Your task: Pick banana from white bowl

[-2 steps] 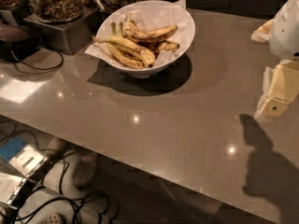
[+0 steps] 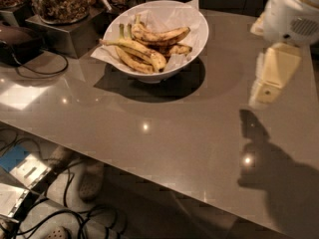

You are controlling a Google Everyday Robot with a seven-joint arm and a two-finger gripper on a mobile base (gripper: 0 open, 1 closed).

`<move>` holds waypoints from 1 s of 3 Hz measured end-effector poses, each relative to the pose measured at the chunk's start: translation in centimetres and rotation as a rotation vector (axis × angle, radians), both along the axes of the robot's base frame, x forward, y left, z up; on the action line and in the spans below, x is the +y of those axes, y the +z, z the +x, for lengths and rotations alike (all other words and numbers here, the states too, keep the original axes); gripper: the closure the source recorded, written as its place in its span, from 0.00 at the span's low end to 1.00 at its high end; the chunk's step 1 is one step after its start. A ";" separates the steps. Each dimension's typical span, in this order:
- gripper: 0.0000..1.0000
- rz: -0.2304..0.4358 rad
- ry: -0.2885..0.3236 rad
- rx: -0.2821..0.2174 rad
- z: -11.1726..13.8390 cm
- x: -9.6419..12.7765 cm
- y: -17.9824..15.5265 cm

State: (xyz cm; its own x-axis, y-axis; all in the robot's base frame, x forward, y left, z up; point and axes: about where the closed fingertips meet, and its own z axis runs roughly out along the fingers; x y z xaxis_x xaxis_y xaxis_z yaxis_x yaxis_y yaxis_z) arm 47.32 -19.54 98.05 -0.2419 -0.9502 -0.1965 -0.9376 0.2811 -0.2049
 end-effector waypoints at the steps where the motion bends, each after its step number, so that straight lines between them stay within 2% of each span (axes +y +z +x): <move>1: 0.00 -0.079 0.084 0.005 8.3 8.3 0.6; 2: 0.00 -0.060 0.100 -0.021 9.0 9.5 0.6; 3: 0.00 -0.015 0.130 -0.012 10.2 11.0 1.3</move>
Offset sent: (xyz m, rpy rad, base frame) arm 0.0774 0.1058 0.0024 -0.2233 0.1615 0.1403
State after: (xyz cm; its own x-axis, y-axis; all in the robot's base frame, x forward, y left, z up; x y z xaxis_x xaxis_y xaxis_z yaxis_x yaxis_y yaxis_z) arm 57.49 -8.57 99.30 -0.1145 -0.9763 -0.1839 -0.9633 0.1543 -0.2195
